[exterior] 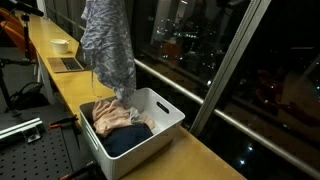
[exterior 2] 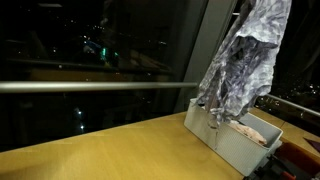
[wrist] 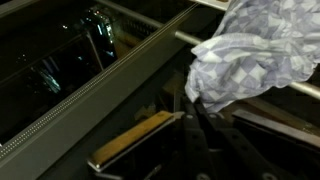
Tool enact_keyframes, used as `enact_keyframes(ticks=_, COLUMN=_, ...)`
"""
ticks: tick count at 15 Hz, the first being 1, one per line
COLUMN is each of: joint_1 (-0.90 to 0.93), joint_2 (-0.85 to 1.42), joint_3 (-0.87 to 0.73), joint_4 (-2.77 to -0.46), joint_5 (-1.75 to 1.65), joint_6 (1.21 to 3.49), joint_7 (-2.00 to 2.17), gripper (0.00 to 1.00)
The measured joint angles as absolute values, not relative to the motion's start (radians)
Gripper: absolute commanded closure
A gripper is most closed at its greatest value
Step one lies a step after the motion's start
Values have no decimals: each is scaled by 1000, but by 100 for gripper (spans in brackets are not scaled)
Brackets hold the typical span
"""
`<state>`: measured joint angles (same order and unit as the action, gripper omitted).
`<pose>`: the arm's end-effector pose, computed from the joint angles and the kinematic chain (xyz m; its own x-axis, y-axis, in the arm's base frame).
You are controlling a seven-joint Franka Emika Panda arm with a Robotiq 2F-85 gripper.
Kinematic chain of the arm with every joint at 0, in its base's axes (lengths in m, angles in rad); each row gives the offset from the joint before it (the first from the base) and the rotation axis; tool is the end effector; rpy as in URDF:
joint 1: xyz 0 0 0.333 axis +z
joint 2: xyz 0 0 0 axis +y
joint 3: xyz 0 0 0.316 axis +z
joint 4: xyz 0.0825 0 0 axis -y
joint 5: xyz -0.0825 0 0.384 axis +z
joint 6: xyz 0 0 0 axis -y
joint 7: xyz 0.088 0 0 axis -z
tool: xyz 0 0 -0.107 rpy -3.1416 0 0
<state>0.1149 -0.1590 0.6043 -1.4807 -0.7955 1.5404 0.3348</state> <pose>0.4010 0.2953 0.7709 0.7996 0.4115 0.4374 0.0358 -0.7597 0.6493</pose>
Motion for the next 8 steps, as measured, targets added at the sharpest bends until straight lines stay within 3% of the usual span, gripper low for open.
enact_keyframes(ticks=8, joint_1=323, joint_2=220, joint_3=714, joint_4=-1117, joint_5=-1106, joint_6=1319, joint_7=279, gripper=99)
